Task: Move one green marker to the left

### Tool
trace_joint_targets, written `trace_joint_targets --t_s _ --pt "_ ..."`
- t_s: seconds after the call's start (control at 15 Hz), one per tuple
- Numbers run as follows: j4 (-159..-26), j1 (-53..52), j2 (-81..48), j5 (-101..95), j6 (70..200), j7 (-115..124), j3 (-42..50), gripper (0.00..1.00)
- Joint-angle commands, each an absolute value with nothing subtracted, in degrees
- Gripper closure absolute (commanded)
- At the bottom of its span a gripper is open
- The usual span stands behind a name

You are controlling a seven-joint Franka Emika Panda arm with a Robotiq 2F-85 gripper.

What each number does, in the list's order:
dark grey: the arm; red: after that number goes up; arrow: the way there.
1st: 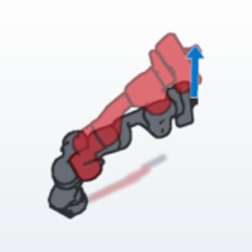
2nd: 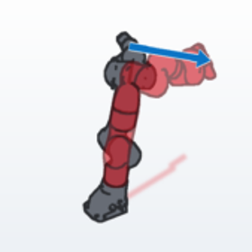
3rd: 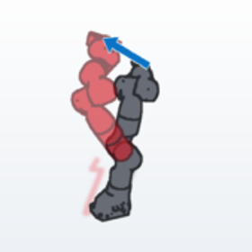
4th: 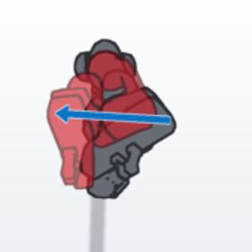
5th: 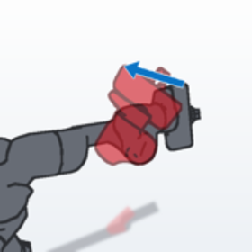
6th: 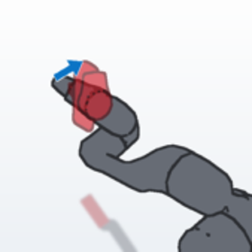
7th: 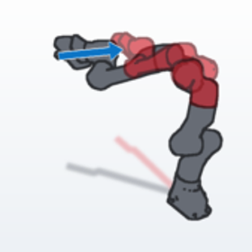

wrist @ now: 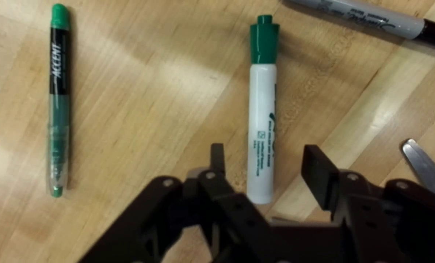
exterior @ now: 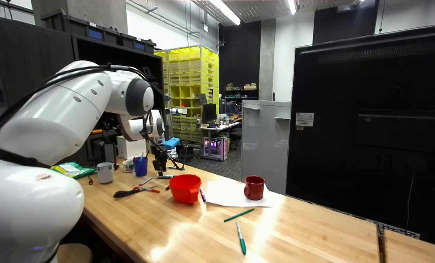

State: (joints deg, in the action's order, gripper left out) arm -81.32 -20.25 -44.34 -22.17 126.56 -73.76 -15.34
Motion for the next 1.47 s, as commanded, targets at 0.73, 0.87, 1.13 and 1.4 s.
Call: trace_joint_targets --t_s 0.73,0.87,1.13,1.4 --pt "-90.18 -21.22 -37.59 -22.24 126.22 -69.67 -14.48 0.74" --pt "-91.52 -20.97 -37.29 -22.26 125.80 -69.34 -14.53 0.90" --pt "-92.05 -20.72 -38.32 -22.21 125.46 -69.95 -14.79 1.00" --pt "-92.25 -20.62 -38.70 -22.03 125.18 -70.24 -14.98 1.00"
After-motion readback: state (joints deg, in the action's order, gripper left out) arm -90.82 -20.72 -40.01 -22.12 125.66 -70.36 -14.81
